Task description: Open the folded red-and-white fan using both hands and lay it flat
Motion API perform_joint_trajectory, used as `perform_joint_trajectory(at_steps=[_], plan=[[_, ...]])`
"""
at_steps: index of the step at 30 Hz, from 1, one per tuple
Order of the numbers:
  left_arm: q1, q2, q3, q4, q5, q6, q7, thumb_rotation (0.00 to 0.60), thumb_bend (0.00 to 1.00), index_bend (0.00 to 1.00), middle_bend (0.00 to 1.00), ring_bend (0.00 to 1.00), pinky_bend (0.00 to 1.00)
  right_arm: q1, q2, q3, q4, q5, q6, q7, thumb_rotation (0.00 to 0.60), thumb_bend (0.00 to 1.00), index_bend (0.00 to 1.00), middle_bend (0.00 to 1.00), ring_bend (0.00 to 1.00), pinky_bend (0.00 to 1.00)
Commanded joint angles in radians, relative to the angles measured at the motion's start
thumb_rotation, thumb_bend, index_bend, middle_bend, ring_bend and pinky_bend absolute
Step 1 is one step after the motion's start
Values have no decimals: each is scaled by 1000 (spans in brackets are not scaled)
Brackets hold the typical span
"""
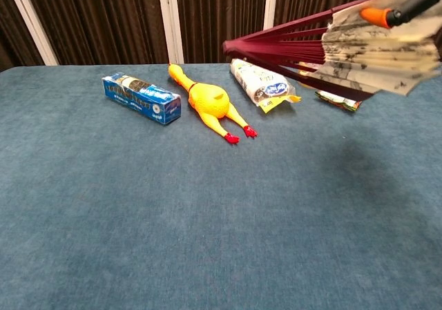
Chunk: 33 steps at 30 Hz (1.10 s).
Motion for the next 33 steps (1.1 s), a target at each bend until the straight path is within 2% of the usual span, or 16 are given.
perform_joint_trajectory(at_steps=[1,7,16,27,33], plan=[[-10,-8,-4,12,-2,-11,-24,600,542,93,0,0,16,34,37,21,-56,53,-47,-43,600,440,1000,161,255,163],[-40,-30,-5,36,10,-49,-64,600,533,92,0,0,16,104,70,73,-167,154,-126,-33,600,439,1000,161,254,163],[-83,-81,-17,104,25,-78,-182,600,493,87,0,0,16,247,71,126,-269,281,-182,-151,600,440,1000,161,254,163],[-133,-139,-35,150,34,-104,-292,600,483,103,0,0,17,388,45,159,-320,419,-144,-294,600,440,1000,161,254,163],[-164,-180,-31,151,43,-135,-300,600,450,106,0,0,16,488,17,179,-350,551,-71,-410,600,440,1000,161,254,163]])
